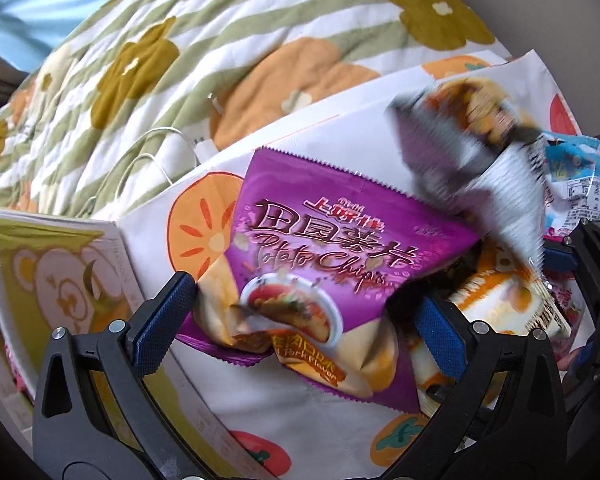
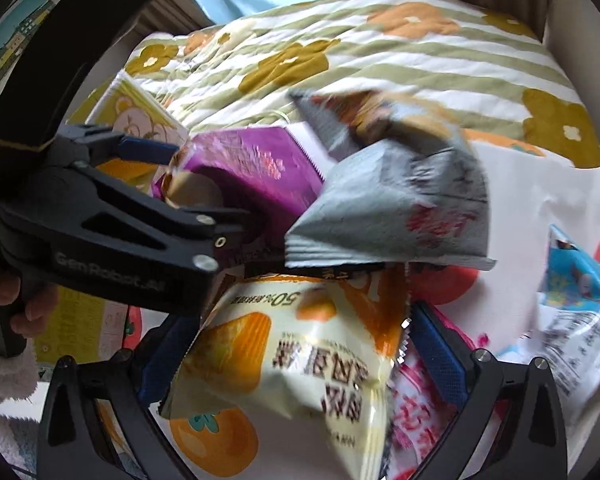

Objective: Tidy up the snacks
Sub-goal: 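Grasp the purple potato chip bag with the left tool while the right tool grasps the orange chiffon cake pack, then carry both packets over the box and release them inside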

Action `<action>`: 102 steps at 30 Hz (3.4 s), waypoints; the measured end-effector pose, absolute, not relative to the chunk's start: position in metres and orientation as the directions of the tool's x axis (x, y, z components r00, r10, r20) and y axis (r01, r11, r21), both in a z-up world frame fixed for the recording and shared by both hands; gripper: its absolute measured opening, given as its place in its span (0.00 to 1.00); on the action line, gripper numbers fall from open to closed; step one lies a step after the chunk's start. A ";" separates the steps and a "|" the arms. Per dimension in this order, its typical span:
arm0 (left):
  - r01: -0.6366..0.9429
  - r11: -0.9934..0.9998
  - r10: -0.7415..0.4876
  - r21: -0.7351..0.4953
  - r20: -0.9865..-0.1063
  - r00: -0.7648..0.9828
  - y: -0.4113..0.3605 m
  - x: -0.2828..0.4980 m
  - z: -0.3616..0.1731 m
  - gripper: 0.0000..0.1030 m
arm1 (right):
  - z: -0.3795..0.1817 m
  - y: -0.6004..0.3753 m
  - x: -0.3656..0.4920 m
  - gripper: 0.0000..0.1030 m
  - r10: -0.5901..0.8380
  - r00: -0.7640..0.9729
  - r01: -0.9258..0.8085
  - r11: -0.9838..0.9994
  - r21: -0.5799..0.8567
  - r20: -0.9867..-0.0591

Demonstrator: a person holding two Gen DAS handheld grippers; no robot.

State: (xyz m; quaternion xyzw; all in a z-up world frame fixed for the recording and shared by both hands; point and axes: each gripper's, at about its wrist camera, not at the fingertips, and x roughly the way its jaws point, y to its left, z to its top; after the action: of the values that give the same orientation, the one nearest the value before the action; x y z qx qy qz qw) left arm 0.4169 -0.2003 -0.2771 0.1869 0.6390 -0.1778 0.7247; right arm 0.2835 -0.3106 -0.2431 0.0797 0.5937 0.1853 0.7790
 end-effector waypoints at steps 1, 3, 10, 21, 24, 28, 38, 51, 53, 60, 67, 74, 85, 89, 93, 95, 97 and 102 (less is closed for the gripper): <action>0.494 0.869 -0.021 0.036 -0.994 0.110 -0.200 0.418 -0.279 0.99 | -0.245 -0.309 0.283 1.00 0.383 0.221 -0.200 0.918 0.343 -0.897; 0.492 0.870 -0.021 0.030 -0.995 0.098 -0.199 0.419 -0.283 0.99 | -0.249 -0.306 0.283 1.00 0.387 0.207 -0.208 0.915 0.346 -0.899; 0.515 0.857 -0.033 0.022 -0.995 0.096 -0.202 0.417 -0.286 0.85 | -0.257 -0.308 0.274 1.00 0.396 0.192 -0.199 0.912 0.360 -0.898; 0.493 0.869 -0.030 0.038 -0.991 0.129 -0.193 0.402 -0.272 0.70 | -0.250 -0.308 0.261 0.75 0.387 0.207 -0.240 0.911 0.336 -0.899; 0.471 0.881 -0.033 0.040 -0.989 0.145 -0.186 0.394 -0.264 0.69 | -0.246 -0.308 0.257 0.74 0.387 0.219 -0.243 0.911 0.334 -0.896; 0.437 0.899 -0.046 0.037 -0.983 0.178 -0.177 0.385 -0.247 0.69 | -0.235 -0.311 0.250 0.73 0.406 0.240 -0.244 0.904 0.350 -0.882; 0.346 0.938 -0.105 0.016 -0.939 0.328 -0.155 0.353 -0.171 0.69 | -0.197 -0.309 0.236 0.73 0.412 0.295 -0.289 0.898 0.331 -0.862; 0.124 0.992 -0.049 0.017 -0.862 0.505 -0.067 0.316 -0.075 0.69 | -0.108 -0.274 0.243 0.73 0.468 0.374 -0.459 0.844 0.279 -0.801; 0.093 0.995 -0.030 0.021 -0.858 0.513 -0.047 0.313 -0.072 0.69 | -0.098 -0.263 0.246 0.73 0.491 0.379 -0.482 0.828 0.286 -0.784; 0.019 0.999 0.022 0.036 -0.862 0.507 0.033 0.312 -0.077 0.69 | -0.076 -0.205 0.253 0.73 0.542 0.382 -0.532 0.791 0.301 -0.748; 0.047 0.998 0.015 0.043 -0.876 0.481 0.085 0.324 -0.091 0.69 | -0.080 -0.146 0.257 0.73 0.539 0.375 -0.512 0.799 0.316 -0.754; 0.146 0.989 -0.073 -0.012 -0.901 0.427 0.111 0.338 -0.116 0.72 | -0.095 -0.100 0.253 0.73 0.500 0.356 -0.456 0.830 0.320 -0.789; 0.217 0.976 -0.133 -0.032 -0.873 0.469 0.138 0.321 -0.113 1.00 | -0.126 -0.064 0.234 0.73 0.473 0.310 -0.313 0.870 0.382 -0.825; 0.156 0.988 -0.087 -0.010 -0.864 0.495 0.159 0.304 -0.114 1.00 | -0.126 -0.059 0.233 0.73 0.460 0.308 -0.321 0.874 0.364 -0.833; 0.083 0.995 -0.083 -0.049 -0.866 0.494 0.174 0.290 -0.123 1.00 | -0.125 -0.050 0.238 0.73 0.444 0.319 -0.358 0.874 0.328 -0.837; 0.064 0.995 -0.098 -0.076 -0.864 0.493 0.178 0.286 -0.126 1.00 | -0.127 -0.047 0.238 0.73 0.441 0.313 -0.368 0.873 0.320 -0.841; 0.061 0.995 -0.097 -0.077 -0.864 0.494 0.179 0.284 -0.127 1.00 | -0.128 -0.044 0.238 0.74 0.448 0.308 -0.383 0.866 0.321 -0.840; 0.061 0.996 -0.086 -0.064 -0.858 0.506 0.178 0.277 -0.129 1.00 | -0.123 -0.045 0.225 1.00 0.429 0.415 -0.389 0.881 0.270 -0.802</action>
State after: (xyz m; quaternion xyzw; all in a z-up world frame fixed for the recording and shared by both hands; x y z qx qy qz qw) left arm 0.2771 0.1776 -0.1286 -0.0127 0.4950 -0.0425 0.8677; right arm 0.2254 -0.0453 -0.1232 0.0208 0.4829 0.2431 0.8410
